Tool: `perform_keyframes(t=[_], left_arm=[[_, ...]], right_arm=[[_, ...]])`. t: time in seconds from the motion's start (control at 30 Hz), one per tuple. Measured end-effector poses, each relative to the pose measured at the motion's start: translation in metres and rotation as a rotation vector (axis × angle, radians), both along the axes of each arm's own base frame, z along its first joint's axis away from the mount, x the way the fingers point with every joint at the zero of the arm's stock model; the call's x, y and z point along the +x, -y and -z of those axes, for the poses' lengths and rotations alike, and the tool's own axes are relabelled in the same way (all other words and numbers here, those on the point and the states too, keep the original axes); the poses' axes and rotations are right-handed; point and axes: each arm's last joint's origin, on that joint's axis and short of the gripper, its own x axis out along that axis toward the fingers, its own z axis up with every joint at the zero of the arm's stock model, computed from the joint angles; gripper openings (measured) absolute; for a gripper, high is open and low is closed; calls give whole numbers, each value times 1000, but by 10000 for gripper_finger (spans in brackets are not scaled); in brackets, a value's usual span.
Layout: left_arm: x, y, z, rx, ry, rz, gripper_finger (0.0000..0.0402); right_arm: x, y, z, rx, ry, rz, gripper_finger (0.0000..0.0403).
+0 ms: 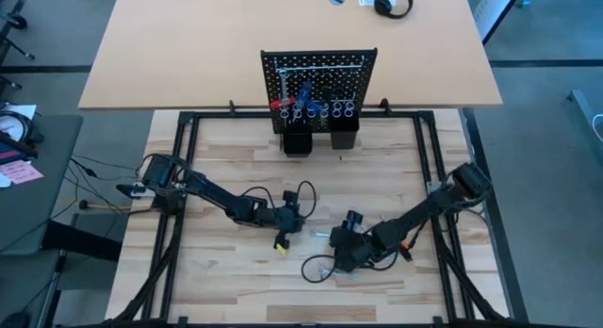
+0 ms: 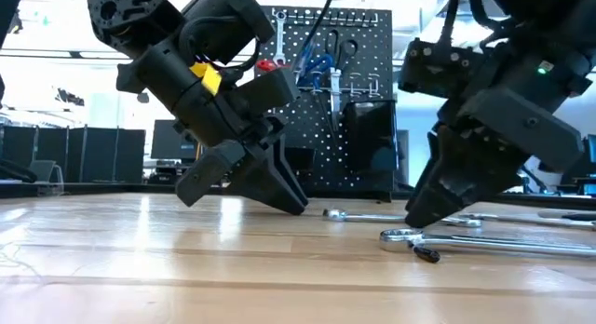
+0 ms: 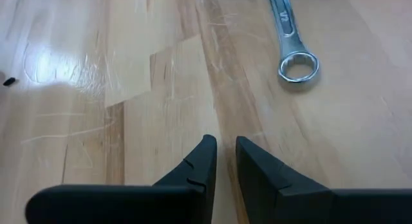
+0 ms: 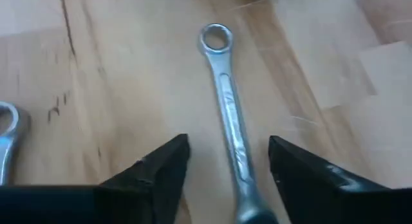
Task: Hang tools onto peg board
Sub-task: Hang the wrench on the pegboard
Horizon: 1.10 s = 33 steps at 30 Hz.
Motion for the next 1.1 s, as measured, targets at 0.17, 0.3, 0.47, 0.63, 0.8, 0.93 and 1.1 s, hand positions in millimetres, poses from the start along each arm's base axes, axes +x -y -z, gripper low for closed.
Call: perform_keyframes(t=[0.17,0.3,0.47,0.63,0.8,0.93,1.1], left_arm=[[0,0,0,-2,3,-1,51],[0,0,-1,1,1,3,51],[-1,8,-1,18,1,46,51],[0,17,-2,-125,0,230,51],[1,19,-3,-178,4,323,55],[3,19,-6,-164,36,354,78],[4,19,-9,-161,68,357,125]], right_arm=[[10,10,19,63,-64,12,162],[14,16,26,92,-86,13,95],[14,15,23,79,-75,-7,34],[12,11,19,43,-41,-24,34],[13,11,19,34,-29,-25,34],[13,11,16,30,-14,-40,34],[14,11,3,23,30,-59,33]])
